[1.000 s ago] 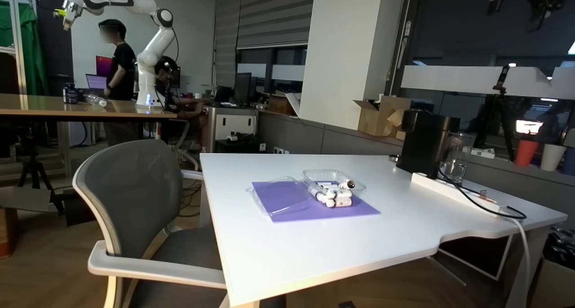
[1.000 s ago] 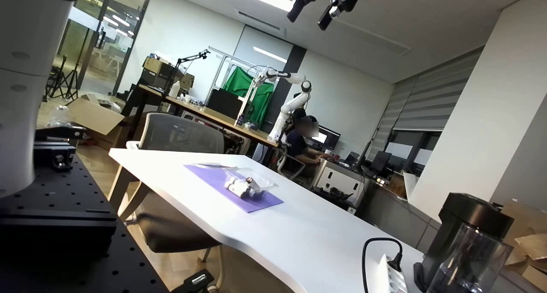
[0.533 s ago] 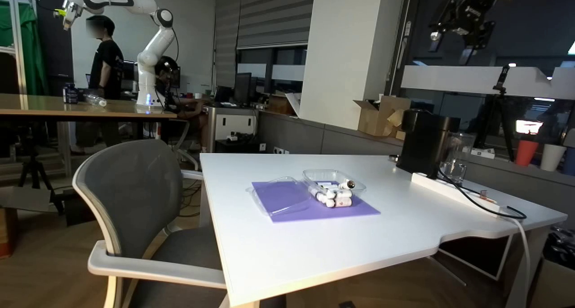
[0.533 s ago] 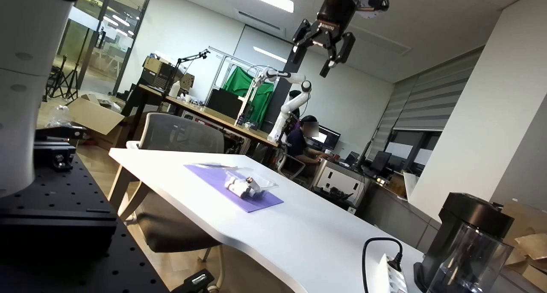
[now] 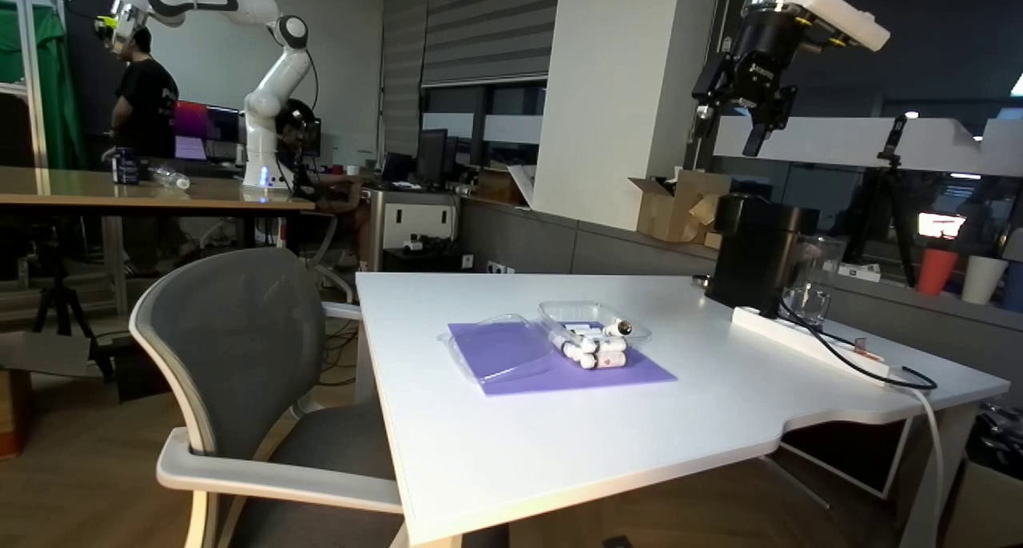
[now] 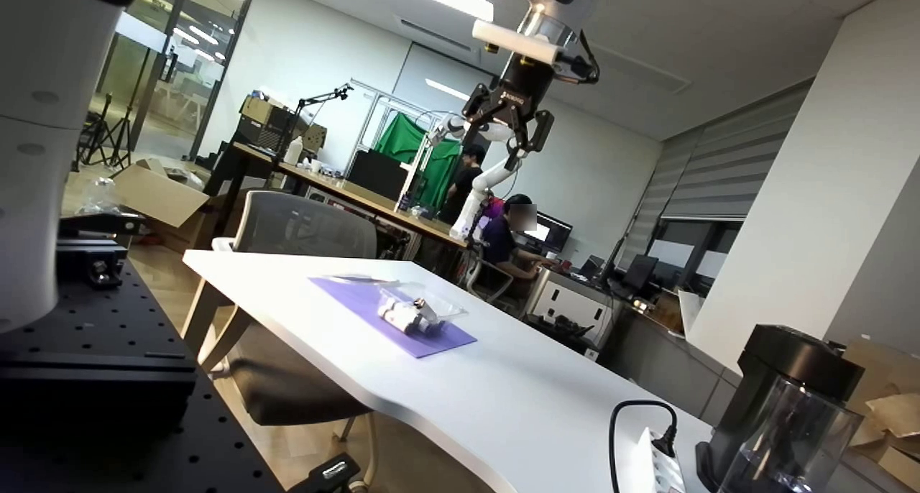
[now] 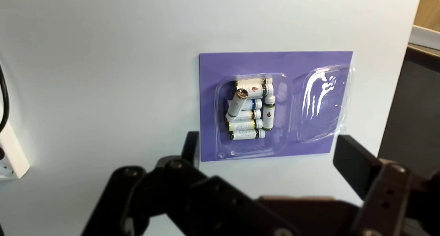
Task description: Pick an object from the plastic box and put it on the table
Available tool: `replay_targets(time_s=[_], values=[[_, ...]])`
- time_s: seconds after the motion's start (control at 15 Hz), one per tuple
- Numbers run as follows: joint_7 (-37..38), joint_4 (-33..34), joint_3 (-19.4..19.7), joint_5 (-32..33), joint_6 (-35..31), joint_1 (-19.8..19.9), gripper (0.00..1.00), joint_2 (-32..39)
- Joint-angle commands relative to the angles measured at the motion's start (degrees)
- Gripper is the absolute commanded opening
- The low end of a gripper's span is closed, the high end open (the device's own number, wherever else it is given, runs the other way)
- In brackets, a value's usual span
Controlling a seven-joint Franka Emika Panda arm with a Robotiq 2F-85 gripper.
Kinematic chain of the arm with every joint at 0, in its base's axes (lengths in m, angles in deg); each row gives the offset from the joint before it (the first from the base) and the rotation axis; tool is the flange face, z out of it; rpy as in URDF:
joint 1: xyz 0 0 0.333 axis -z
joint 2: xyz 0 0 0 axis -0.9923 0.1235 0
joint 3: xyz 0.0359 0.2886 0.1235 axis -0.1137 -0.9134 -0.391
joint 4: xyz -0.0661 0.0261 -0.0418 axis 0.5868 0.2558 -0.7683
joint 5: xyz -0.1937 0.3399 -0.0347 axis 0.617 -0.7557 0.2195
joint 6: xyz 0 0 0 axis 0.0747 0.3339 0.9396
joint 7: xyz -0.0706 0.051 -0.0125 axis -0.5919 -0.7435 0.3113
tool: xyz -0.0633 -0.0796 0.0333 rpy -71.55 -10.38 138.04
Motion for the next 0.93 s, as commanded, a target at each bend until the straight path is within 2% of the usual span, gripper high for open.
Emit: replay_targets(time_s=[0.0,0.53,0.87], values=[[-0.05,0.23,-0.6,-0.09,0.18,0.69,1.0,0.13],[-0.05,0.47,-0.53,-0.1,0.22,0.74,1.0,0.1],[-2.73,1.39,-0.77,-6.95,-10.48,-0.04,1.0,6.87]])
